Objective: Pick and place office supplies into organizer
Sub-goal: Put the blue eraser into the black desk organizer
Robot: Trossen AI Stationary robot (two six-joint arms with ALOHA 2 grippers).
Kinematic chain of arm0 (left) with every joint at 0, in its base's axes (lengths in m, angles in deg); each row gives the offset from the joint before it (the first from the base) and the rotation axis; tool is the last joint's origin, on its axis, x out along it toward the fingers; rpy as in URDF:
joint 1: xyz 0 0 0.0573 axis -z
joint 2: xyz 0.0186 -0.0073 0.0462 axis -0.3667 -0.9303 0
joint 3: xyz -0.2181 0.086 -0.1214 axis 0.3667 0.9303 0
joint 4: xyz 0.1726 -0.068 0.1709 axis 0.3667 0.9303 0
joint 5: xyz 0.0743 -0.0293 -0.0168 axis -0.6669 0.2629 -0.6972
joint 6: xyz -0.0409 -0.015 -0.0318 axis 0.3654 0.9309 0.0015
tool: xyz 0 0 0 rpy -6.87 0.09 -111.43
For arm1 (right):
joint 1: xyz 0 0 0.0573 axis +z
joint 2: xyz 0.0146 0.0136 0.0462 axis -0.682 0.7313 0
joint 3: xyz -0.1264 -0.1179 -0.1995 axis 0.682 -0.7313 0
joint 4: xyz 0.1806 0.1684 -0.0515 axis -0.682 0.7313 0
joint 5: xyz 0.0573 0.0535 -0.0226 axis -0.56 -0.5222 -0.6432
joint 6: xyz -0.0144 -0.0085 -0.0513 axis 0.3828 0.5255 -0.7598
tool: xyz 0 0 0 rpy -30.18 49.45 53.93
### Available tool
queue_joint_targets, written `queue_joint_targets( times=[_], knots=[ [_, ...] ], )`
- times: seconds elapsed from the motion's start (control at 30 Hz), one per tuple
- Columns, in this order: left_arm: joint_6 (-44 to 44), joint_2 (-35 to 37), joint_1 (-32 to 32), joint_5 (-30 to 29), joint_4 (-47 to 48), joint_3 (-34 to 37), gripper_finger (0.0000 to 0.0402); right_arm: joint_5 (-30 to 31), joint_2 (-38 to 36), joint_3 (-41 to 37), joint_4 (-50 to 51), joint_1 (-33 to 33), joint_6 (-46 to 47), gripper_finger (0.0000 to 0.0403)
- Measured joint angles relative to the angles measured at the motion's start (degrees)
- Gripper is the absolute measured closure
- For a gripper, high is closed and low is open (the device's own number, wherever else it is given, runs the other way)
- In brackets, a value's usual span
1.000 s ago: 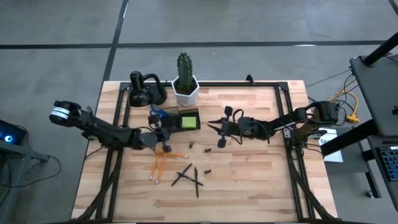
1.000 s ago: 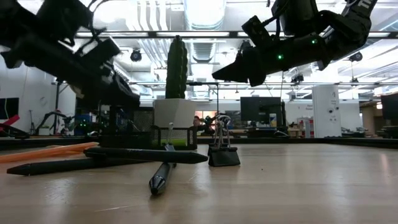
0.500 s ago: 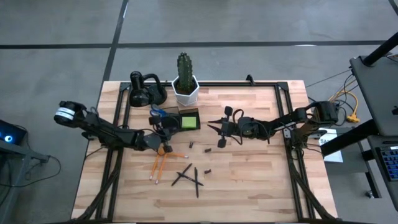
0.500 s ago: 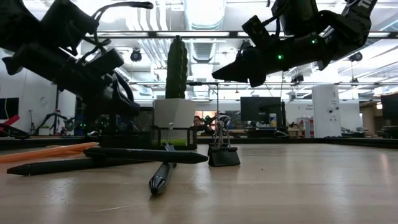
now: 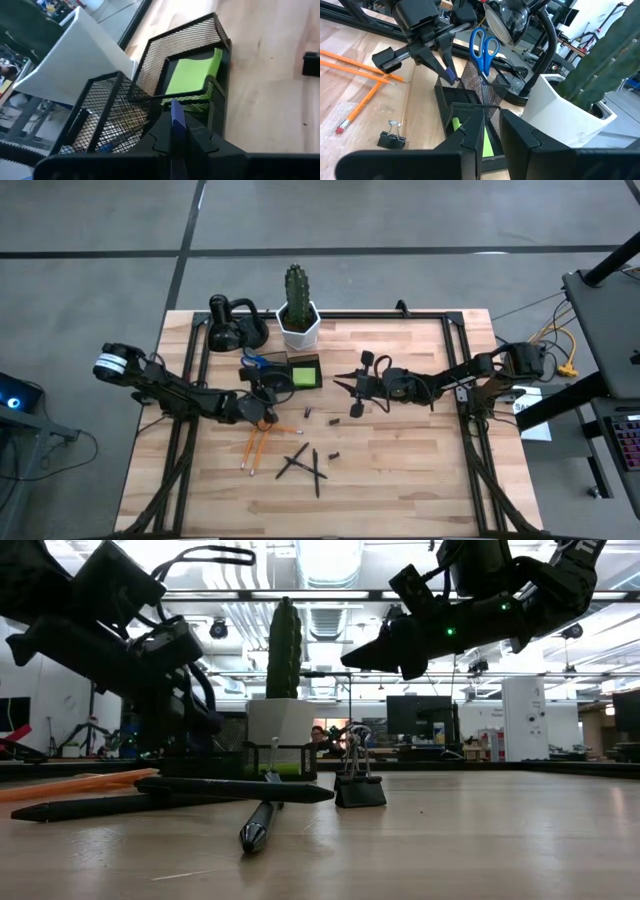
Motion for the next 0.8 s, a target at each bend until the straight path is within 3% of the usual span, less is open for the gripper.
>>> queue_joint_targets(
  times=[0.8],
  knots=[
    [-0.1,-4.6,-0.2,-2.8,0.2,-1.0,0.0393,0.0,0.0,0.0,-0.1,0.0,-1.4,0.0355]
  ],
)
